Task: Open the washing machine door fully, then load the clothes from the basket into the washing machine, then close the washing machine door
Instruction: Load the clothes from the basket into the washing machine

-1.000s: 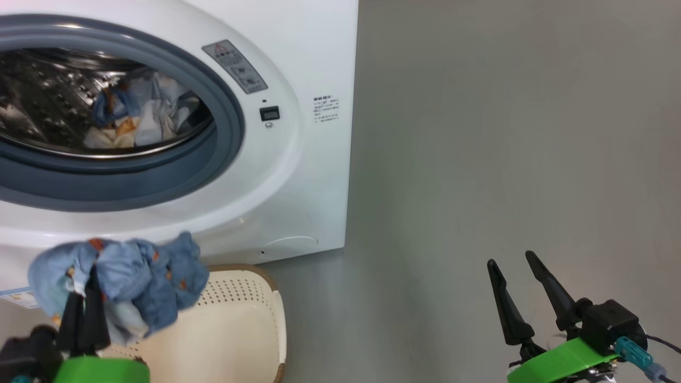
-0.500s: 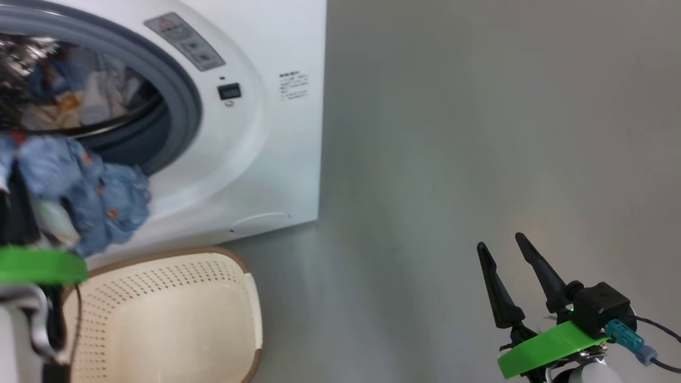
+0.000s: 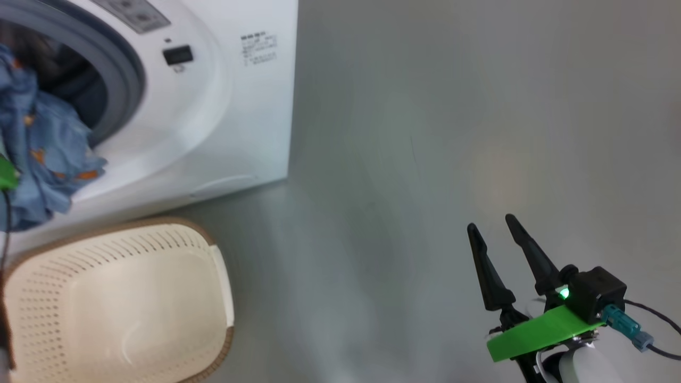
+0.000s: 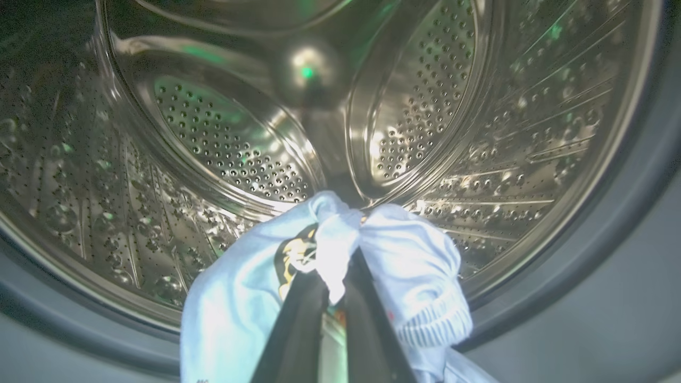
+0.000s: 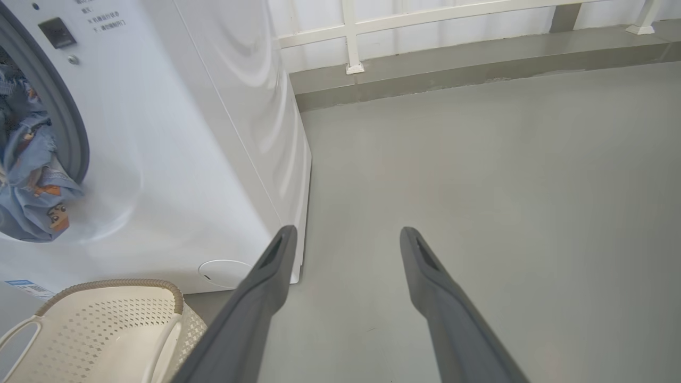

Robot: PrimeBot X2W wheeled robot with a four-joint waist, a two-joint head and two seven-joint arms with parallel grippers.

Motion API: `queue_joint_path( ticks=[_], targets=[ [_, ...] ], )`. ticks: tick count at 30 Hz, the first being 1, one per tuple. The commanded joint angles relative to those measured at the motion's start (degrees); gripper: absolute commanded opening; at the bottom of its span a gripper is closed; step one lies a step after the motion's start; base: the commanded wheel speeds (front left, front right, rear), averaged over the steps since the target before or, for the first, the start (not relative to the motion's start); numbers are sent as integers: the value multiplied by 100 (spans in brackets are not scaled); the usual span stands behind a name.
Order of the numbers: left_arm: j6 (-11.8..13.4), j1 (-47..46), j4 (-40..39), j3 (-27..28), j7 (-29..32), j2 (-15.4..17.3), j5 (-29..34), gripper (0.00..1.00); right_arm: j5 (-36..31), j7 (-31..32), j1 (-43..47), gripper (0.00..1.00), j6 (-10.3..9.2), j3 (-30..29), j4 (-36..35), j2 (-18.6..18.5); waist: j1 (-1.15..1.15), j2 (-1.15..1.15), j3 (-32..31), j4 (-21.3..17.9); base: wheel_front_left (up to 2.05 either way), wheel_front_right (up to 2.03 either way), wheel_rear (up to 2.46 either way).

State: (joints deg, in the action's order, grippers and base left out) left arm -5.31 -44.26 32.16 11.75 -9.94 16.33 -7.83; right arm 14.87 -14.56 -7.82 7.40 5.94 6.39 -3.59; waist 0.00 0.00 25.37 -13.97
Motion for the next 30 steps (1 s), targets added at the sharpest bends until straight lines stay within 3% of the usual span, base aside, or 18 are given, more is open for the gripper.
queue_joint_path(
  ticks=[1, 7, 18, 25, 30],
  targets=[
    [-5, -182, -72, 108, 52, 330, -5, 0, 62, -42, -68, 100, 9, 138, -148, -1, 0, 0, 350, -134, 0, 0, 0],
    [-38, -978, 553, 85, 527, 558, -144, 0, 73, -43, -184, 100, 9, 136, -244, 36, 0, 0, 839, -158, 0, 0, 0],
    [-33, -1781, 1203, -93, 337, 954, -53, 0, 157, -43, -302, 100, 9, 335, -226, 67, 0, 0, 1344, -295, 0, 0, 0],
    [76, -2188, 1139, -303, -340, 1052, 159, 0, 270, -43, -315, 100, 9, 382, -210, 69, 0, 0, 1464, -374, 0, 0, 0],
    [145, -2419, 458, -482, -500, 1126, 403, 0, 323, -43, -340, 100, 9, 440, -223, 70, 0, 0, 1518, -413, 0, 0, 0]
  ],
)
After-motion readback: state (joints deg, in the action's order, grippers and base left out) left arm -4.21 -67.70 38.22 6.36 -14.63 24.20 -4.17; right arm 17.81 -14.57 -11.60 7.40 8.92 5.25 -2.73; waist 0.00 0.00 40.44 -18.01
